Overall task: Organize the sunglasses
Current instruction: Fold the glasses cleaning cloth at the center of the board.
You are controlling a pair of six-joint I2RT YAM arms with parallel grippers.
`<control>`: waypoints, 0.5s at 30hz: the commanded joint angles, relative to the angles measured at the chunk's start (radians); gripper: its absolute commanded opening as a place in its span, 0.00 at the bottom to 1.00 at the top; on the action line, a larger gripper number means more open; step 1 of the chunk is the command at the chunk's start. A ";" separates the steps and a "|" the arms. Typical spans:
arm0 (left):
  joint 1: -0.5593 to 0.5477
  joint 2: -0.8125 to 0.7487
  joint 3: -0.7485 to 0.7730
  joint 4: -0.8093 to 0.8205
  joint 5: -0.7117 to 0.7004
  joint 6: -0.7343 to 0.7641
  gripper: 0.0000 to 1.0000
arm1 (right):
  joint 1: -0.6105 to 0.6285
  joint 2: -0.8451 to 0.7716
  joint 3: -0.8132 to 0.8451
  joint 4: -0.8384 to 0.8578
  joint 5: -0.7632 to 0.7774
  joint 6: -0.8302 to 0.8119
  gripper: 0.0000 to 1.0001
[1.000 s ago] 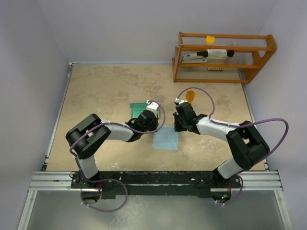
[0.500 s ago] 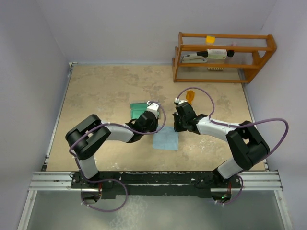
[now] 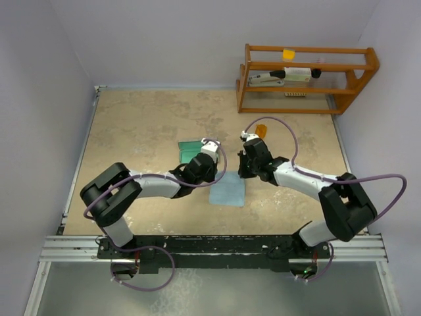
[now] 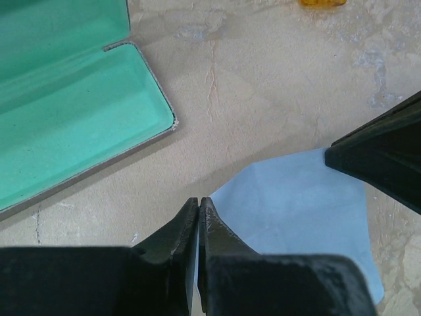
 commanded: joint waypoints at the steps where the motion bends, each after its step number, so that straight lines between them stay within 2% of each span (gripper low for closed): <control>1: -0.017 -0.044 -0.020 0.013 -0.018 0.005 0.00 | -0.003 -0.047 -0.022 0.014 -0.003 -0.016 0.00; 15: -0.057 -0.095 -0.076 0.026 -0.039 -0.013 0.00 | 0.001 -0.118 -0.117 0.033 -0.028 0.002 0.00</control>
